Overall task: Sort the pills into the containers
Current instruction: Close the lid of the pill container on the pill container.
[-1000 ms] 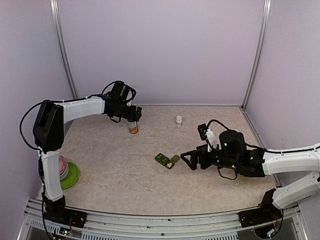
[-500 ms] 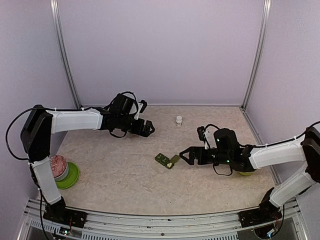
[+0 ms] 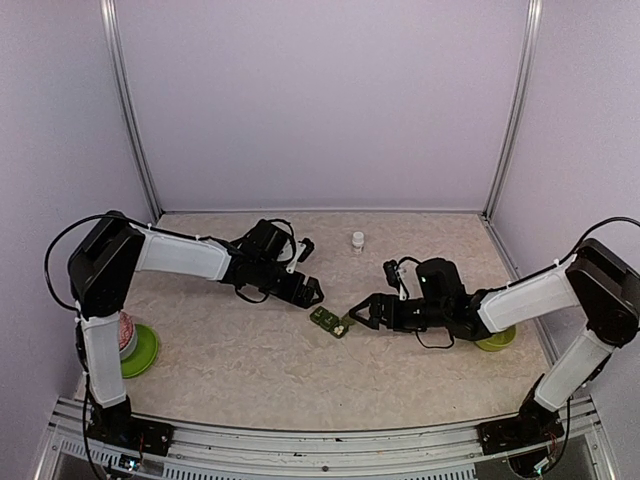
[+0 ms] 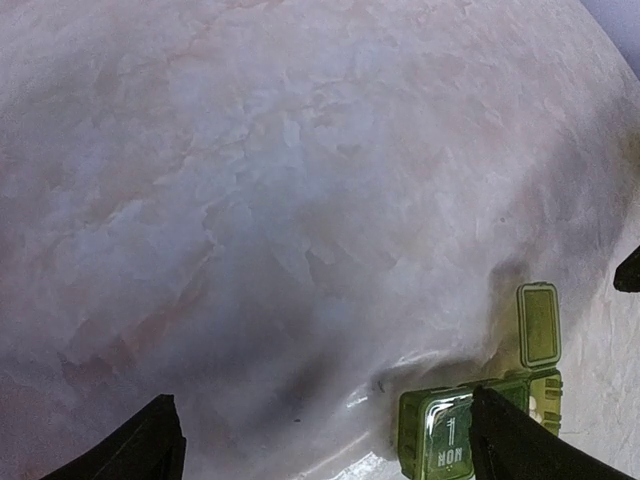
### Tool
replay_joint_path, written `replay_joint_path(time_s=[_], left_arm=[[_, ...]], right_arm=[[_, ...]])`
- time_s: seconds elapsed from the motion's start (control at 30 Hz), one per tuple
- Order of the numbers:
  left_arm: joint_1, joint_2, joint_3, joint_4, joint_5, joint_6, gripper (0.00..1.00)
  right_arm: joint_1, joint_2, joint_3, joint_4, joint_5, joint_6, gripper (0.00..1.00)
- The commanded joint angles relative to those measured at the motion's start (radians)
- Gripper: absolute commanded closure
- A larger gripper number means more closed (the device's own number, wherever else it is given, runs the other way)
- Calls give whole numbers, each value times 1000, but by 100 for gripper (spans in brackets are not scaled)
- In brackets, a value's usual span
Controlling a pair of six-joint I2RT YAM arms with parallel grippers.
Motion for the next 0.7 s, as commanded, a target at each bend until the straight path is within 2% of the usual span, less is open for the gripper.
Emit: replay_joint_path(time_s=[0.0, 0.4, 0.67], left_arm=[[-16, 28, -28, 63, 84, 0, 5], [-22, 52, -80, 116, 154, -12, 16], [-26, 59, -116, 158, 191, -23, 17]], right_arm=[[-19, 43, 25, 51, -31, 29, 0], [-26, 139, 62, 81, -63, 47, 0], [-29, 204, 90, 107, -87, 69, 0]])
